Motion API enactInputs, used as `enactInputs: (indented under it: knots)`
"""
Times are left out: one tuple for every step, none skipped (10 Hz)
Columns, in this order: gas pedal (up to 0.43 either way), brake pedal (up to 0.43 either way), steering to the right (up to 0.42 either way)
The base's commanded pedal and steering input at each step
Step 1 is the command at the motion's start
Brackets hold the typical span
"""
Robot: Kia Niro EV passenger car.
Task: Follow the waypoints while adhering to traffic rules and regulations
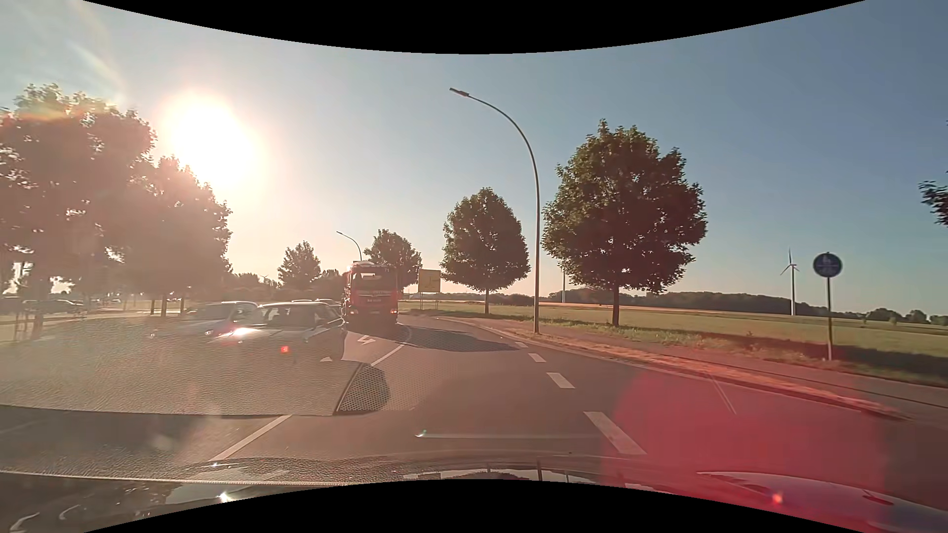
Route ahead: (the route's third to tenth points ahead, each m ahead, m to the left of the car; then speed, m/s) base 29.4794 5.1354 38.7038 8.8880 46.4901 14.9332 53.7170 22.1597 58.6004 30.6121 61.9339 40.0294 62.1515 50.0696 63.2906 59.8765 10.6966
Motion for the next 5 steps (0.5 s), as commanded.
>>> enactInputs:
  knots:
    - [0.169, 0.000, -0.012]
    - [0.169, 0.000, -0.013]
    - [0.169, 0.000, -0.014]
    - [0.169, 0.000, -0.018]
    - [0.169, 0.000, -0.020]
